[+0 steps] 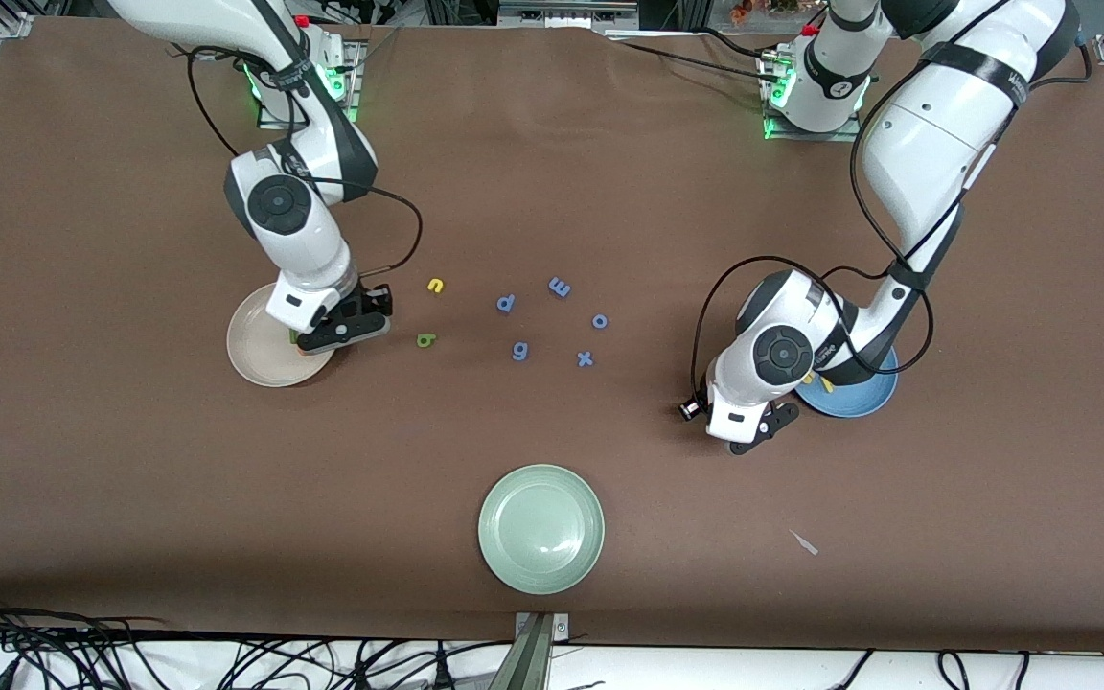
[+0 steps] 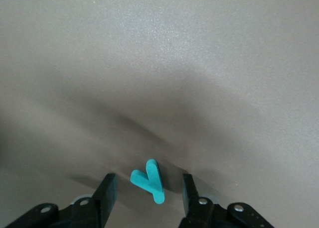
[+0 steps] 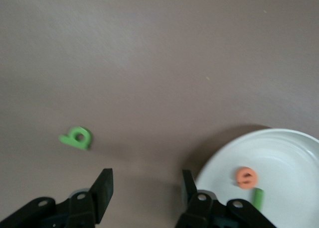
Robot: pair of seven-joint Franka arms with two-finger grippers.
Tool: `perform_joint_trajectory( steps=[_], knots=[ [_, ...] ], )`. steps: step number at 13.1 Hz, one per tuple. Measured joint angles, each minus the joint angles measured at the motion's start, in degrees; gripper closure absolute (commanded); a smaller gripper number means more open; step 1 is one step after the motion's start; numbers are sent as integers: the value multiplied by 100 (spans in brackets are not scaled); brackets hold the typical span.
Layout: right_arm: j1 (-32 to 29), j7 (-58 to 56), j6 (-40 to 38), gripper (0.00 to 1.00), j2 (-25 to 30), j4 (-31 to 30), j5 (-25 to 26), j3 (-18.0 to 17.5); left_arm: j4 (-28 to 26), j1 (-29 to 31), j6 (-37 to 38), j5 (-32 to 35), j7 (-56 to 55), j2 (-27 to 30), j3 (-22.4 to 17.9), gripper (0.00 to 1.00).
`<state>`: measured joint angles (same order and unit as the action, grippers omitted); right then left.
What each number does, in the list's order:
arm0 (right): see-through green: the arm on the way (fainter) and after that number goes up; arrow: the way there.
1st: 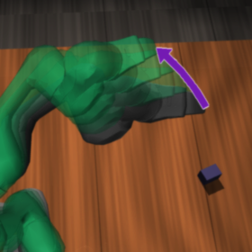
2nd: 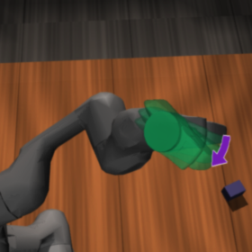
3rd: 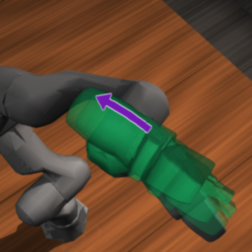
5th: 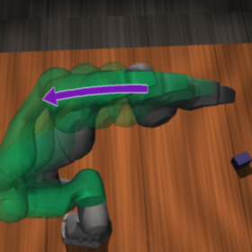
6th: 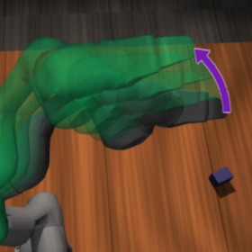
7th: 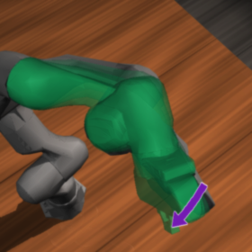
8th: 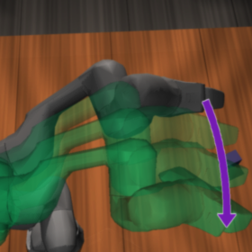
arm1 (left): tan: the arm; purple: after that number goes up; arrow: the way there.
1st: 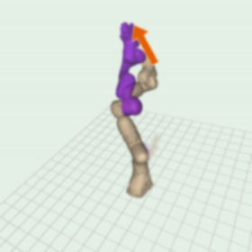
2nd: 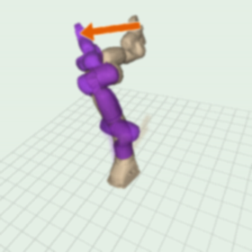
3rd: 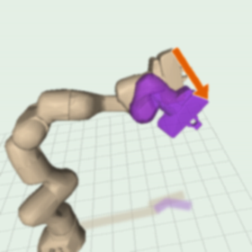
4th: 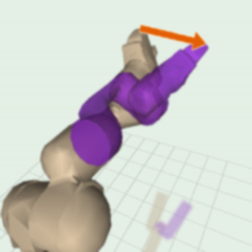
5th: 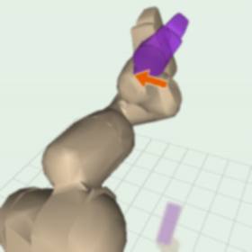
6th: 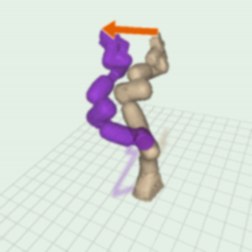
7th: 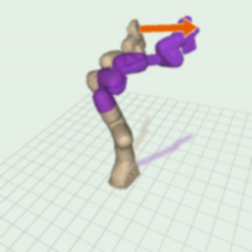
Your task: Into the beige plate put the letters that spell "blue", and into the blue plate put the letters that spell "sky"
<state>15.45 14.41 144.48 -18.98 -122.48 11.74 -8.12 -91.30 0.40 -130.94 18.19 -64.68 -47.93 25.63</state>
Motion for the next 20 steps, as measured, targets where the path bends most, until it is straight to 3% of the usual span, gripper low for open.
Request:
perform_joint_trajectory(
  steps=[3,5,12,16,20],
  knots=[
    [20,640,34,36,-464,367,0,-245,35,1,-5,0,-4,13,-26,81],
    [119,1001,258,35,-731,456,0,-293,39,1,-5,0,-9,15,-29,87],
    [266,1271,730,34,-1070,485,0,-300,64,1,9,3,-9,18,-51,92],
    [268,1272,862,36,-1223,485,0,-300,247,33,538,271,203,142,-72,92],
    [268,1273,887,55,-1234,426,0,-299,289,281,1262,296,1227,576,-88,92]
  ],
)
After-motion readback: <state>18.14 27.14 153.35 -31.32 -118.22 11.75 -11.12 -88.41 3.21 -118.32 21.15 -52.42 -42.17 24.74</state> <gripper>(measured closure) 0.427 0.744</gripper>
